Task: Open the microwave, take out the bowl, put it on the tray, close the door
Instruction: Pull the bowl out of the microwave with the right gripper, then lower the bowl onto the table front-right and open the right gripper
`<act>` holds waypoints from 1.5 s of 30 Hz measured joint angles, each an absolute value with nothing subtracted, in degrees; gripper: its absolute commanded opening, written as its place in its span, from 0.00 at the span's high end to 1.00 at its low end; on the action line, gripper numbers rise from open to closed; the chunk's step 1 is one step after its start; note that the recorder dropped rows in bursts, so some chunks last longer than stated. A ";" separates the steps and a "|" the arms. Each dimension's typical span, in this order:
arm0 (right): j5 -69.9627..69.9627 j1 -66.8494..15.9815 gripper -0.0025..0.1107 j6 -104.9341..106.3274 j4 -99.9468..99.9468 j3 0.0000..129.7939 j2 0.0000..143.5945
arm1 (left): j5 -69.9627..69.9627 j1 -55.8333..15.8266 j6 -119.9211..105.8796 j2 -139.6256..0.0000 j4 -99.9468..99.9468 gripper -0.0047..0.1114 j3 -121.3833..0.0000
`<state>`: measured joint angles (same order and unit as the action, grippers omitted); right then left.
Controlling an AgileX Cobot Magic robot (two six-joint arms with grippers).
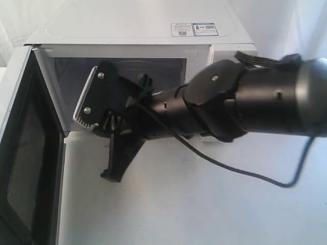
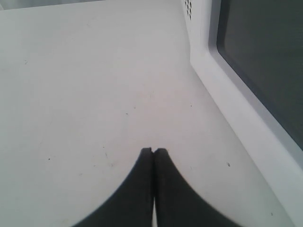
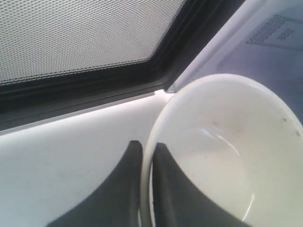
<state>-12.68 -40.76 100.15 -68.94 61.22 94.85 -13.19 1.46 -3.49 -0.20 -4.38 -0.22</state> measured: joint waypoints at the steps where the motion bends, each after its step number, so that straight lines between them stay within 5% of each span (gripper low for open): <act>1: -12.97 -41.03 0.98 97.49 -67.66 59.32 92.98 | -13.19 1.46 -3.49 -0.20 -4.38 0.96 -0.22; 18: -32.61 -41.17 0.98 17.81 -4.80 45.13 76.36 | -13.19 1.46 -3.49 -0.20 -4.38 0.96 -0.22; 27: -19.18 -38.98 0.98 10.58 -2.81 31.40 71.02 | -13.19 1.46 -3.49 -0.20 -4.38 0.96 -0.22; 45: -10.54 -34.86 0.98 10.25 2.45 24.95 71.82 | -13.19 1.46 -3.49 -0.20 -4.38 0.96 -0.22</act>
